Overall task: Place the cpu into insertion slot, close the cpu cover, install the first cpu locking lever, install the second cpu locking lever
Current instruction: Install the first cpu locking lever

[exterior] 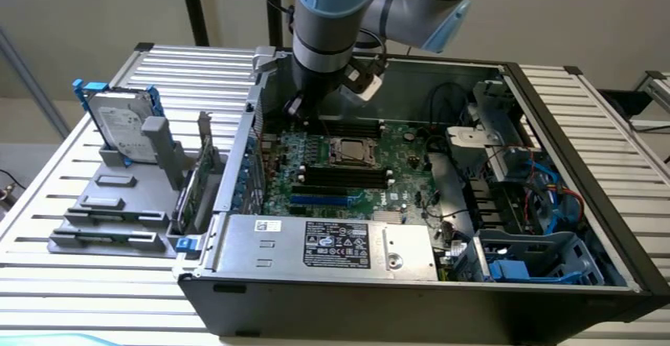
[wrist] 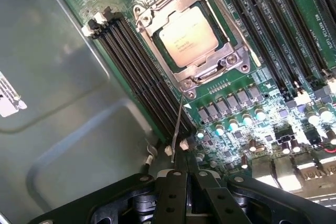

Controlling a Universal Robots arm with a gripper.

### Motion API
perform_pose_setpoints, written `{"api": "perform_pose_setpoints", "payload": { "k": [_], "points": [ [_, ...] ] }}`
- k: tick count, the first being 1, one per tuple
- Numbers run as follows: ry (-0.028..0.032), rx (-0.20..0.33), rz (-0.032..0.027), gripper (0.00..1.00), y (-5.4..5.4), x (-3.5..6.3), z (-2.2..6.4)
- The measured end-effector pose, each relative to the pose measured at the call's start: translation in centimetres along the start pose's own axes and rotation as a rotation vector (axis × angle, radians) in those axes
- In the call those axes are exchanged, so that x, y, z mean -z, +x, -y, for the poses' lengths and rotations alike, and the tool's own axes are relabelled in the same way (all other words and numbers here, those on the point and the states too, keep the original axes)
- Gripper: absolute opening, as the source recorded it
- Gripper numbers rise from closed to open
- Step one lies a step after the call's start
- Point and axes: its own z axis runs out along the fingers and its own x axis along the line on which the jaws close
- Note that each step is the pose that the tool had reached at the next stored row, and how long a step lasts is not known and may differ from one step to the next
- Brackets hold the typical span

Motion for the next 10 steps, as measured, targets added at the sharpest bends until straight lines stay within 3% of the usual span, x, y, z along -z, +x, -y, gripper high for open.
{"api": "perform_pose_setpoints", "payload": {
  "k": [4,10],
  "points": [
    [-0.0089,-0.026,-0.0092,0.11,0.02,-0.01,0.01],
    [-0.0181,-0.047,-0.0175,0.11,0.25,0.27,0.16]
  ]
}}
